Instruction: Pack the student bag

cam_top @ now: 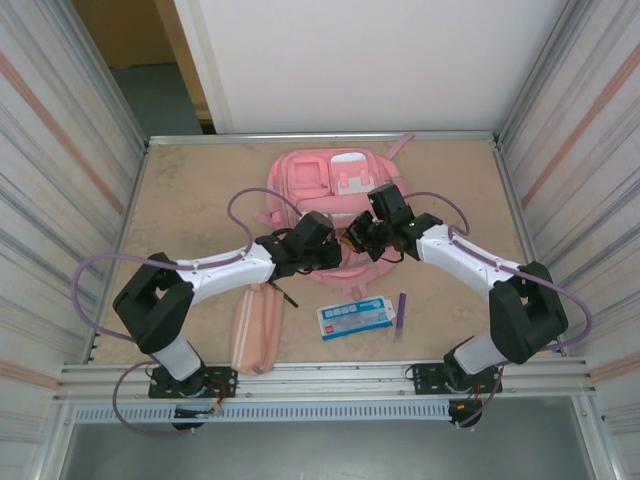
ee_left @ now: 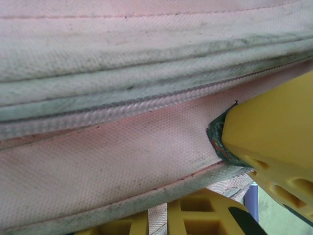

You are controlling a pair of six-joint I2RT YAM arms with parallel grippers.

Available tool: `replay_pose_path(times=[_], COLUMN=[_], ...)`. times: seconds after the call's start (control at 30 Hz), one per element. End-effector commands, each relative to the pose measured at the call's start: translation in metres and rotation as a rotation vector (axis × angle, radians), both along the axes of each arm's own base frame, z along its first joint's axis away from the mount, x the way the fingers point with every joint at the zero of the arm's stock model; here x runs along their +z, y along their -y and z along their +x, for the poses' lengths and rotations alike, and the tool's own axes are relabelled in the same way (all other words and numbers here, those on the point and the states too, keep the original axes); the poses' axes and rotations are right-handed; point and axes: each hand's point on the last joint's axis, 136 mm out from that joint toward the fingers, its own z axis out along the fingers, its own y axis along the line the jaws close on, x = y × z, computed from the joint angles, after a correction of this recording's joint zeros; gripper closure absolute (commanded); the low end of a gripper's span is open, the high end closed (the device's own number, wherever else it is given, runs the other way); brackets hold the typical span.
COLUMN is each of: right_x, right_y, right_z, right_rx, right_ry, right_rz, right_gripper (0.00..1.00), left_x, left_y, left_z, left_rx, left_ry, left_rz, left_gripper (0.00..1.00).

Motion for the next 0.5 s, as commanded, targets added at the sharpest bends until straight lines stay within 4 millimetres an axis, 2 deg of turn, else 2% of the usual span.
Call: replay_pose_path(times=[0.0, 0.17, 0.33, 0.47], right_x=[0.037, 0.034, 0.033, 0.033], right_y=[-0.020, -0.012, 0.007, 0.018], right_z=[-0.017, -0.016, -0.006, -0.001], right_rx=[0.080, 0.072, 0.066, 0.089], right_ry=[0.056, 0.062, 0.096, 0.116], right_rz=[0.117, 0.087, 0.009, -0.018], right_gripper=[1.00, 1.00, 1.00, 1.00], left_x=[0.009, 0.015, 0.021, 0.025], left_y=[-0.015, -0.024, -0.036, -0.051], left_z=[0.017, 0.012, 0.000, -0.004], left_rx=[0.039, 0.004, -0.073, -0.101], left_ry=[0.050, 0.052, 0.055, 0.033], left_rz=[0.019, 0.009, 0.042, -0.024], left_gripper=[0.92, 1.00, 1.00, 1.00])
